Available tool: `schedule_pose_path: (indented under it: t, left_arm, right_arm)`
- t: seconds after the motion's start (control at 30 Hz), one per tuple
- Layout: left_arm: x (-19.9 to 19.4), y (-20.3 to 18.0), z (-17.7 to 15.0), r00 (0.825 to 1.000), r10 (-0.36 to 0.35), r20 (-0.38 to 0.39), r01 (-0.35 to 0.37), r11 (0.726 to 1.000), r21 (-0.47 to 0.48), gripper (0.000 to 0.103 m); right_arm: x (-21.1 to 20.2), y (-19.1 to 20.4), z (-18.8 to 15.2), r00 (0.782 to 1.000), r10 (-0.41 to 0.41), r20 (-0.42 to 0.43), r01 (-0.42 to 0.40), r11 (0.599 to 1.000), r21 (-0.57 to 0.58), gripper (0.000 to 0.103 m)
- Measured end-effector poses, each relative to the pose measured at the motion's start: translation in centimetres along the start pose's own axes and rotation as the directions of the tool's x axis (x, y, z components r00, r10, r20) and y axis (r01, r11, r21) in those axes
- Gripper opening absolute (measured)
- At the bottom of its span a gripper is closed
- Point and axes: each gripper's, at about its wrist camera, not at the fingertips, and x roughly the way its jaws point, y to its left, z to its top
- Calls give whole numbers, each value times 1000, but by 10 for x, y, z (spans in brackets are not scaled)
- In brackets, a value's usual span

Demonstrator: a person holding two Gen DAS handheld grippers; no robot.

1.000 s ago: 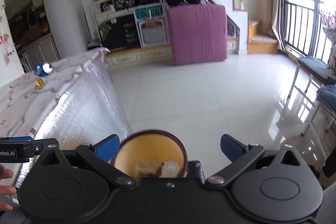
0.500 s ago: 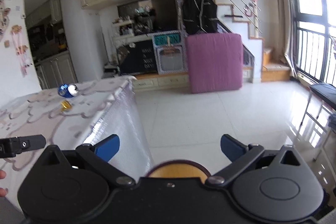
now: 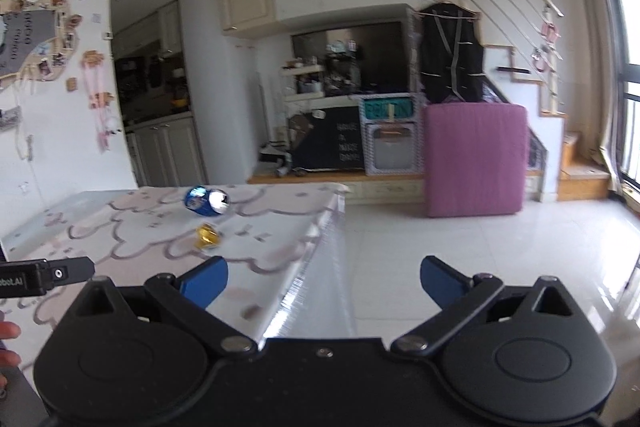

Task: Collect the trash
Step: 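Lift both tools out of the wastebasket and move back to the table, then grasp the blue can with the left tool while the right tool grasps the gold wrapper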

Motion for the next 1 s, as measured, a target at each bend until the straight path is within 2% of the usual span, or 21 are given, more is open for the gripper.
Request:
schedule_pose_path:
  t: [0.2, 0.43, 0.67, 0.87, 0.9, 0.93, 1.0]
  left_arm:
    - [23, 32, 17, 999, 36, 13, -37, 999, 18, 103]
    - [86, 61, 51, 1000, 23, -5, -23, 1000, 20, 103]
    - [159, 87, 84, 997, 22, -70, -28, 996, -83, 103]
    - [222, 112, 103, 992, 1, -127, -29, 975, -220, 103]
    - [231, 117, 105, 991, 0, -134, -33, 970, -243, 103]
    - [240, 121, 106, 990, -4, -139, -33, 963, -267, 103]
    - [255, 129, 109, 990, -12, -144, -33, 950, -312, 103]
  right_arm:
    - [43, 37, 6, 994, 109, -17, -109, 994, -9, 103]
    - [114, 74, 22, 984, 170, -56, -174, 981, -88, 103]
    - [196, 100, 42, 962, 225, -157, -244, 964, -110, 103]
    - [268, 117, 48, 930, 245, -273, -283, 953, -109, 102]
    - [279, 119, 47, 923, 250, -293, -291, 951, -106, 95]
    - [289, 121, 45, 915, 254, -313, -298, 949, -101, 84]
    - [311, 126, 41, 896, 270, -354, -318, 944, -87, 71]
